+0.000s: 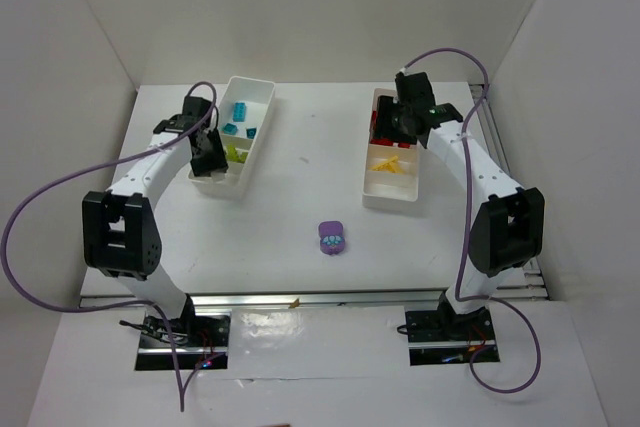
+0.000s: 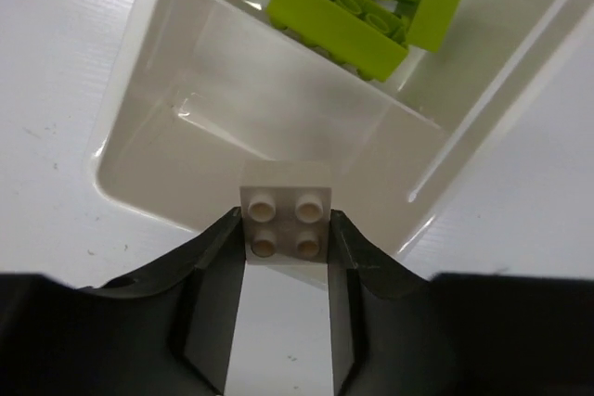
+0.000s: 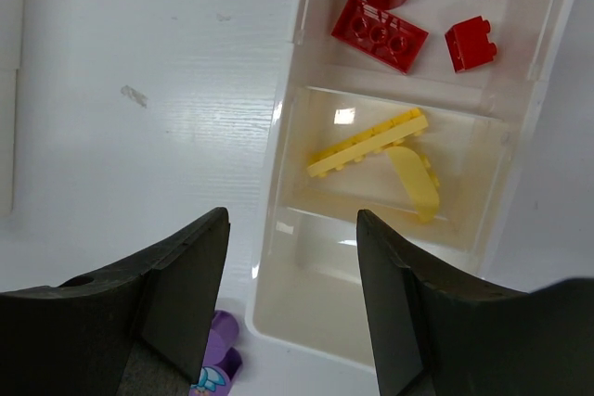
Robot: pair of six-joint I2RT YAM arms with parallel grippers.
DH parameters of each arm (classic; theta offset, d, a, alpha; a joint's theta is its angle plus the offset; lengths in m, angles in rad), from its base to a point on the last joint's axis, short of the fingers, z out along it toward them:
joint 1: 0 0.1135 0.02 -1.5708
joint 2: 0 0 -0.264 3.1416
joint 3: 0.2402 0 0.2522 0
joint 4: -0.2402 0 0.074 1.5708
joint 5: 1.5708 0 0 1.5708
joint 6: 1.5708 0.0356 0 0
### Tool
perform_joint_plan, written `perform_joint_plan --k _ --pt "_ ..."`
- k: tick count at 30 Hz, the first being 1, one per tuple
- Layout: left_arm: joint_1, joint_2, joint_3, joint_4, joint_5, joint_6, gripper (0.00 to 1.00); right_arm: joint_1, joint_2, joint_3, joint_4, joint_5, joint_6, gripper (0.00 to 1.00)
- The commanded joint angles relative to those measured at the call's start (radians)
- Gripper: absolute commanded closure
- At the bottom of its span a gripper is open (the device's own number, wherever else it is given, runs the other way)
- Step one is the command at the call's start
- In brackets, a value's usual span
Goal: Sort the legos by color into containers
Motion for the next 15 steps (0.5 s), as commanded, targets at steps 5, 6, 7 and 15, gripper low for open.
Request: perform_joint_plan --k 5,6,7,15 --pt "0.005 0.036 0.014 0.058 0.055 -0.025 0.12 0.032 -0.045 -0.008 -0.024 -0.065 -0.090 0.35" --pt "0.005 0.036 0.026 0.046 0.043 -0.025 0.07 0.044 -0.054 -0.025 -0.024 -0.065 -0.125 0.34" --pt "0.005 0.036 0.026 0.033 0.042 -0.025 0.04 0.081 -0.080 -0.051 -0.024 -0.075 -0.143 0.34" --pt "-0.068 -0.082 0.169 -0.016 0.030 0.036 0.07 0.334 -0.193 -0.240 -0.044 -0.037 -0.161 0.30"
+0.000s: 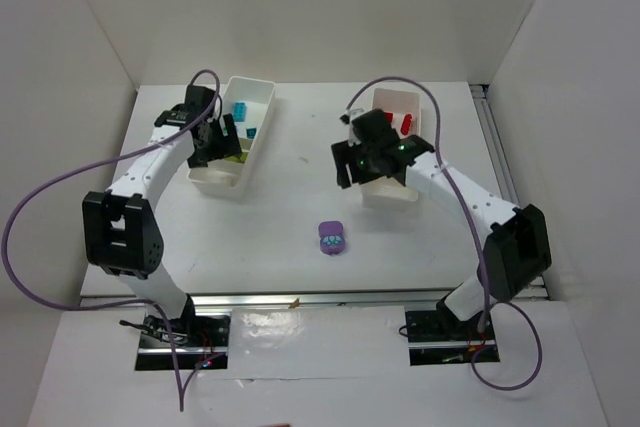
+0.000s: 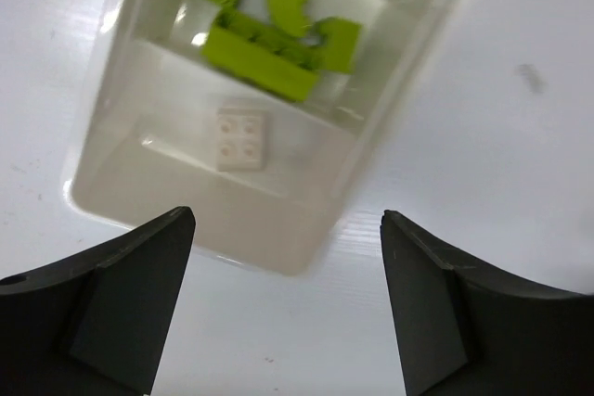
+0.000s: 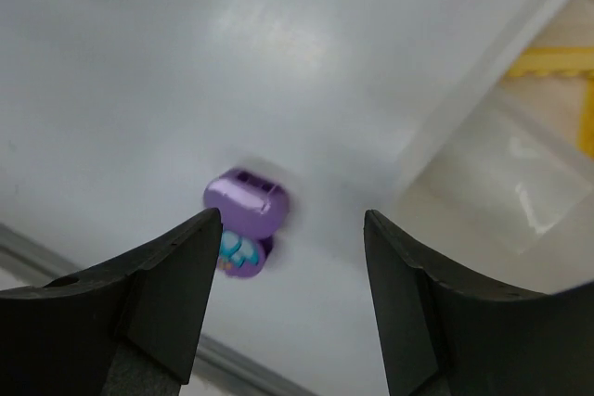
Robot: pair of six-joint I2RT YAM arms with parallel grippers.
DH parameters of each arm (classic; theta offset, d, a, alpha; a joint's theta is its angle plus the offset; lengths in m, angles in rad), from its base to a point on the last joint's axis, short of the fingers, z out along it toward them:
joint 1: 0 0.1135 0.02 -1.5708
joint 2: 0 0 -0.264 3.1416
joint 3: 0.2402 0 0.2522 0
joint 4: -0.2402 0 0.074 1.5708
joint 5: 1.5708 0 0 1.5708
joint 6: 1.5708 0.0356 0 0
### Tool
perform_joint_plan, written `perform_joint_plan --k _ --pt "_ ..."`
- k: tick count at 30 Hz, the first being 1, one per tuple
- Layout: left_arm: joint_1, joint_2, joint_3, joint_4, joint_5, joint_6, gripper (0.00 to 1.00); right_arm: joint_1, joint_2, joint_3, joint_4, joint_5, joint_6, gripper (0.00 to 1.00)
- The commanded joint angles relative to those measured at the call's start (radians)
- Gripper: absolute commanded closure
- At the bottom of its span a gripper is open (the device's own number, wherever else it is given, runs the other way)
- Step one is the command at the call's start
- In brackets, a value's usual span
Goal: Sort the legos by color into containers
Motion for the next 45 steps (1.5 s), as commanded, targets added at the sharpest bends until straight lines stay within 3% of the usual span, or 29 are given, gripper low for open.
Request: perform_joint_plan --k 1,5,8,16,22,28,32,39,42,45 --pt "-0.046 -0.099 0.108 -0.005 0.071 0.060 0.08 0.097 -0.085 -0.090 -0.030 0.030 0.009 0.30" --pt "-0.058 -0.122 0.139 -0.005 0.116 0.082 0.10 0.212 -0.134 -0.225 -0.031 0.065 0.076 0.26" --pt "-0.084 -0.131 0.139 -0.014 0.127 0.082 0.11 0.288 -0.116 -0.256 -0.009 0.065 0.128 0.17" --pt "-0.166 -0.112 0.139 -0.014 0.118 0.071 0.12 0.346 -0.030 -0.312 0.104 0.051 0.276 0.13" --pt "-0.210 -0.082 0.139 -0.014 0.118 0.062 0.13 0.346 0.097 -0.278 0.082 0.098 0.326 0.12" --pt "-0.227 -0.062 0.121 -0.014 0.147 0.051 0.12 0.355 0.166 -0.259 0.115 0.055 0.260 0.13" --pt "-0.099 -0.053 0.070 -0.014 0.257 0.027 0.13 0.355 0.197 -0.224 0.177 0.030 0.155 0.26" --pt "-0.057 -0.074 0.081 -0.005 0.268 0.047 0.14 0.387 0.346 -0.016 0.155 0.315 -0.092 0.30" --pt "-0.057 -0.074 0.081 -0.005 0.279 0.047 0.14 0.378 0.376 0.029 0.155 0.396 -0.125 0.16" --pt "-0.057 -0.065 0.081 -0.005 0.279 0.047 0.14 0.353 0.386 0.061 0.117 0.406 -0.061 0.10"
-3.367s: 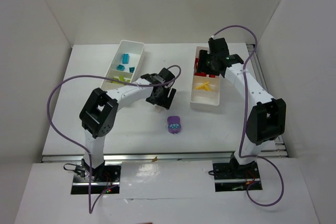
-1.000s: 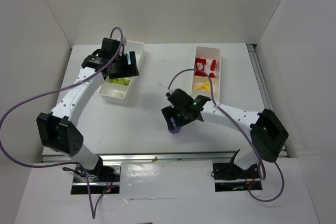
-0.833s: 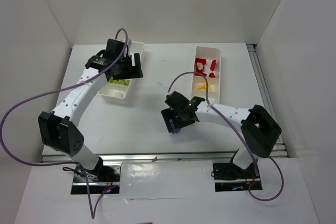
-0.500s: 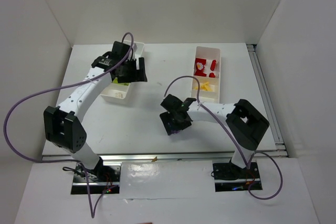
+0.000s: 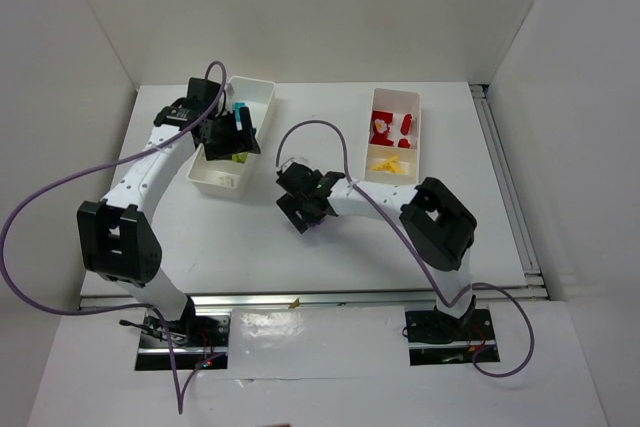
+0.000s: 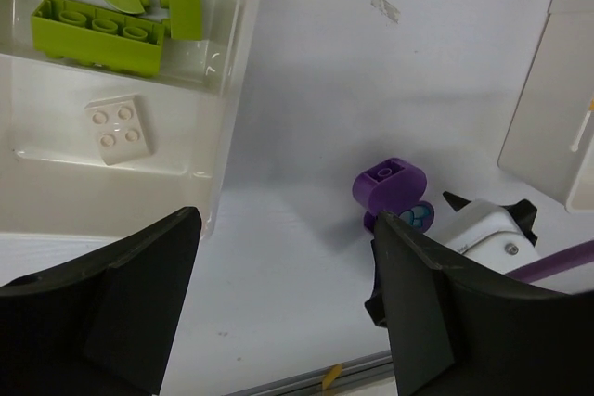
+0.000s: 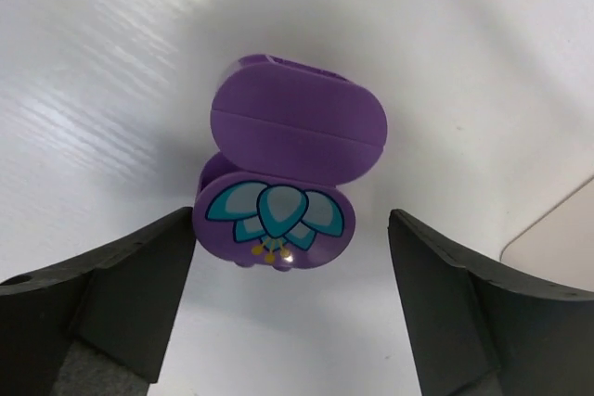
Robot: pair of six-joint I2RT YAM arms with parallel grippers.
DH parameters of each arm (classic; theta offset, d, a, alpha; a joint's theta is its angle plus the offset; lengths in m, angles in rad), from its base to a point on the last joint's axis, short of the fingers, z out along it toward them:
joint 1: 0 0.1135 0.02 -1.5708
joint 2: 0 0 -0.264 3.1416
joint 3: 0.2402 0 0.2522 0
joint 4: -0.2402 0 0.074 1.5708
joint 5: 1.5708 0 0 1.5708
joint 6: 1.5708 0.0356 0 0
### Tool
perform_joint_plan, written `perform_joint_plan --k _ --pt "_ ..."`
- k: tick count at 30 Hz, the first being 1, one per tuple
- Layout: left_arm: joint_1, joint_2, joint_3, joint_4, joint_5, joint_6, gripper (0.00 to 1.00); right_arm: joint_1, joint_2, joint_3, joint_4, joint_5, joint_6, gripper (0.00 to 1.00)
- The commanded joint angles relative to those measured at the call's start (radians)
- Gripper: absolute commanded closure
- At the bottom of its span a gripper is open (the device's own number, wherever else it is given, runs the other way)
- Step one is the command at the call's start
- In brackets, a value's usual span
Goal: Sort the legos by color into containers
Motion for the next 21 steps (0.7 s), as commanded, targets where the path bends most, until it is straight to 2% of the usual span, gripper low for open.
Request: perform_joint_plan --k 1,6,12,15,17,19,21 --pt "-0.003 -0.012 0.013 0.011 0.035 0.001 0.14 -0.027 -0.023 0.036 -0.017 0.038 0.013 0.09" --pt "-0.003 0.013 0.022 0.029 0.070 0.001 0.14 -0.070 -0.067 -0.023 0.023 -0.149 0.127 0.09" --pt "-0.040 0.054 0.041 0.029 0.104 0.001 0.14 -0.070 -0.054 -0.023 0.011 -0.163 0.199 0.17" --pt "-0.069 0.064 0.041 0.011 0.115 0.010 0.14 -0.088 -0.054 -0.014 -0.002 -0.108 0.208 0.29" --pt "-0.081 0.064 0.041 0.011 0.124 0.019 0.14 -0.100 -0.068 -0.026 -0.011 -0.099 0.195 0.32" --pt "-0.090 0.077 0.050 0.011 0.148 0.019 0.14 -0.111 -0.093 -0.049 0.035 -0.109 0.166 0.32" --pt "-0.119 0.097 0.071 -0.003 0.176 0.044 0.14 -0.122 -0.105 -0.062 0.046 -0.143 0.127 0.23"
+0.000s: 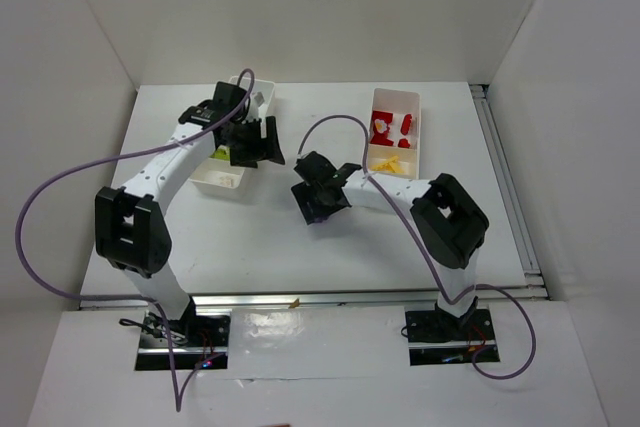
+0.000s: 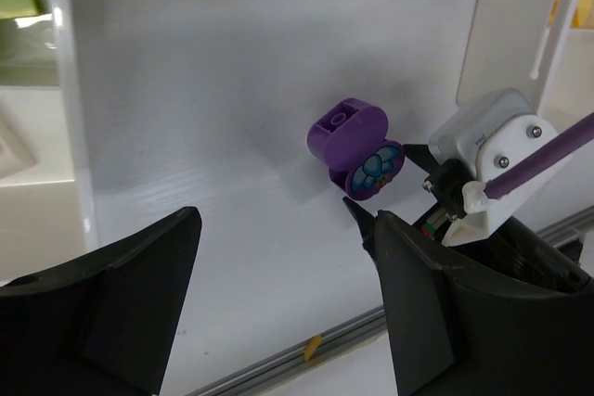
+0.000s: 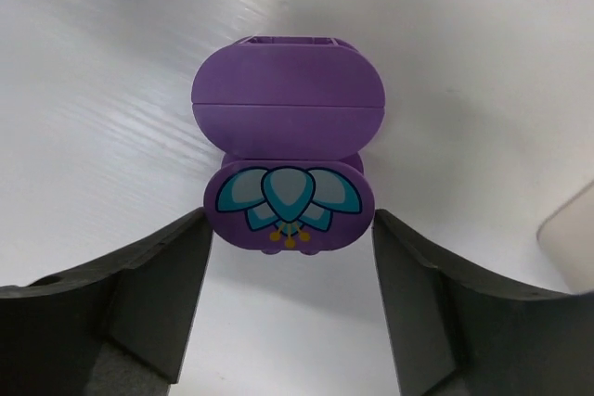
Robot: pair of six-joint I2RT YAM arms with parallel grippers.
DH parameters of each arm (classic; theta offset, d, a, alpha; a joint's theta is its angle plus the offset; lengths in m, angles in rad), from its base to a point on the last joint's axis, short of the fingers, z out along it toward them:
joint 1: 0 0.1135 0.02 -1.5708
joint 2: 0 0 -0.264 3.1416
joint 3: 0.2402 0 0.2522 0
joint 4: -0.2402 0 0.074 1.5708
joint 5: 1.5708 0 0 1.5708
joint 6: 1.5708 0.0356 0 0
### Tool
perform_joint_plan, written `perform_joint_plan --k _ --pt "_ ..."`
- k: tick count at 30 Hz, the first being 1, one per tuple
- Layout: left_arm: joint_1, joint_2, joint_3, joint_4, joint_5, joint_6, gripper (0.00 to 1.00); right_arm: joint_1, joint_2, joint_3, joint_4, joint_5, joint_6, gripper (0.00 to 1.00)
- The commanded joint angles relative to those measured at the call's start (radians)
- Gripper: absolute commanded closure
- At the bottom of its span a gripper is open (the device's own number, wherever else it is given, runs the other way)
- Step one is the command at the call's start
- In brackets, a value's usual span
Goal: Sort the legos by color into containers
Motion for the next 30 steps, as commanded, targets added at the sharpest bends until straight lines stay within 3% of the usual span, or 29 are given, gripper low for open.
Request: perform_joint_plan --k 1,2,7,9,18,22,25,30 --pt "-0.025 0.034 0.057 -0.012 0.057 0.037 0.14 -0.027 -0.070 -0.020 0.037 -0.025 -0.053 0.19" --pt "-0.038 0.046 0.066 -0.012 0.066 0.037 0.14 -0.027 -0.057 -0.020 0.046 -0.036 -0.065 0.16" --pt "-0.048 0.055 0.066 -0.021 0.077 0.037 0.14 -0.046 -0.031 -0.040 0.104 -0.036 -0.103 0.16" --pt "-0.048 0.064 0.066 -0.021 0.077 0.037 0.14 -0.046 -0.031 -0.049 0.124 -0.054 -0.112 0.21" --pt "-0.012 0.083 0.066 -0.021 0.126 0.046 0.14 -0.055 -0.021 -0.069 0.193 -0.097 -0.131 0.24" --pt "0.009 0.092 0.066 -0.021 0.164 0.064 0.14 -0.055 -0.020 -0.078 0.203 -0.097 -0.140 0.30" --pt "0.021 0.101 0.057 -0.031 0.186 0.064 0.14 -0.055 -0.050 -0.069 0.183 -0.066 -0.149 0.37" --pt "0.032 0.112 0.033 -0.040 0.270 0.064 0.14 -0.055 -0.138 -0.069 0.132 -0.048 -0.149 0.41"
